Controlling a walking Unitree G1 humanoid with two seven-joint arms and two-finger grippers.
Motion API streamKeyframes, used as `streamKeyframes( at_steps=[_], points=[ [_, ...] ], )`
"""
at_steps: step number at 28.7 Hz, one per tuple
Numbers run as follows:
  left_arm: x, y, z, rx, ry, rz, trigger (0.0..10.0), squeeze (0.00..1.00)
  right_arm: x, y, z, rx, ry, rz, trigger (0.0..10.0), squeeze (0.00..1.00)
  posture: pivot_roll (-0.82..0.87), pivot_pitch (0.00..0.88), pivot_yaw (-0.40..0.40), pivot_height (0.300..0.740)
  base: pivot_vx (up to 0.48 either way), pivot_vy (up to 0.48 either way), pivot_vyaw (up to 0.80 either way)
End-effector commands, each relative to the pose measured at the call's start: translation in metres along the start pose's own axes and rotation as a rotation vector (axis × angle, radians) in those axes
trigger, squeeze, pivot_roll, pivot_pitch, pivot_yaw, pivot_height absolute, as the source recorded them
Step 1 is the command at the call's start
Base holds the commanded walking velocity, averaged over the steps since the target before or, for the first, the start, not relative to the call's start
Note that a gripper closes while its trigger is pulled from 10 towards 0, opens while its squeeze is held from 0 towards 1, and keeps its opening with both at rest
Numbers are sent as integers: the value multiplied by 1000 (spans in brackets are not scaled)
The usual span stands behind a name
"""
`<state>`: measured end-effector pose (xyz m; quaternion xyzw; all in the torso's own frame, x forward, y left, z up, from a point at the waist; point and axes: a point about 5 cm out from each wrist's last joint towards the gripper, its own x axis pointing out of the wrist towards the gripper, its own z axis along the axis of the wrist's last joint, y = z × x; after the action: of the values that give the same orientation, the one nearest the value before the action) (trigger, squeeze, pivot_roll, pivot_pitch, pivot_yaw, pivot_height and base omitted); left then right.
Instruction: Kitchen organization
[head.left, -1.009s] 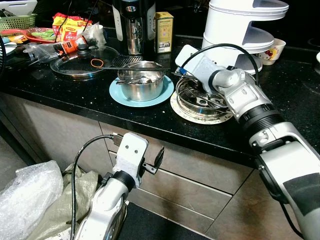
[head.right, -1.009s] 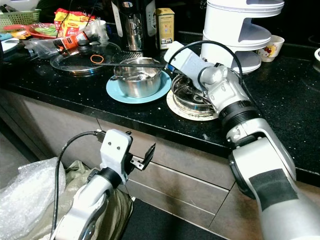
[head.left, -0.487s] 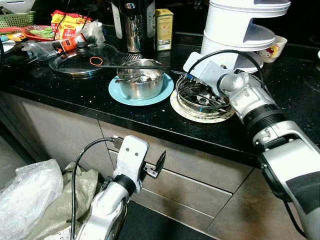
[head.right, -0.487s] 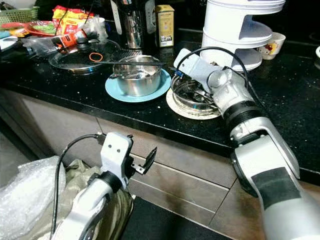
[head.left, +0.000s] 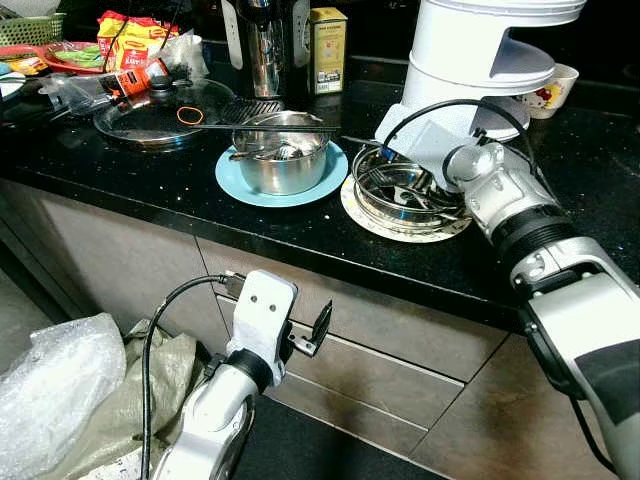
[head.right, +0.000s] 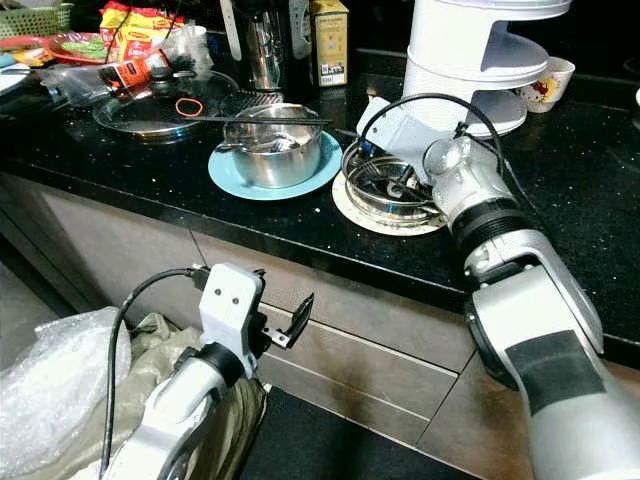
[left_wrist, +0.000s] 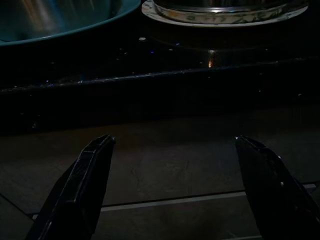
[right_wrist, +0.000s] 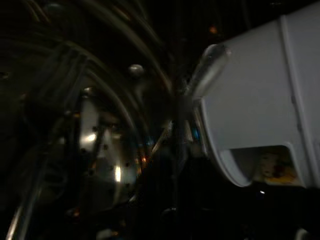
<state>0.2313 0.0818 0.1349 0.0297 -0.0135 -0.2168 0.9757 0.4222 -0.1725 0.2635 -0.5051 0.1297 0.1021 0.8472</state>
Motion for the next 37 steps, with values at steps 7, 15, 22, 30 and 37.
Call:
streamKeyframes(
  at_steps=[7, 15, 22, 30, 37],
  points=[
    [1, 0, -3, -10, 19, 3, 10000, 0, 0, -1, -4, 24, -5, 9, 0, 0, 82, 47, 1, 736, 0, 0, 0],
    [3, 2, -4, -7, 21, 7, 10000, 0, -5, -15, -3, 216, -108, -56, 0, 0, 87, 27, -1, 736, 0, 0, 0],
    [7, 1, 0, 25, -1, -13, 10000, 0, -28, -41, 3, 726, -508, -162, 0, 0, 80, 8, 2, 736, 0, 0, 0],
    [10, -6, 8, 72, -44, -103, 10000, 0, -55, -33, -32, 1005, -686, -130, 9412, 0, 59, 0, 8, 736, 0, 0, 0],
    [21, 0, 21, 93, -98, -111, 10000, 0, -85, -4, -69, 1166, -681, -149, 10000, 0, 40, 0, 20, 736, 0, 0, 0]
  ],
)
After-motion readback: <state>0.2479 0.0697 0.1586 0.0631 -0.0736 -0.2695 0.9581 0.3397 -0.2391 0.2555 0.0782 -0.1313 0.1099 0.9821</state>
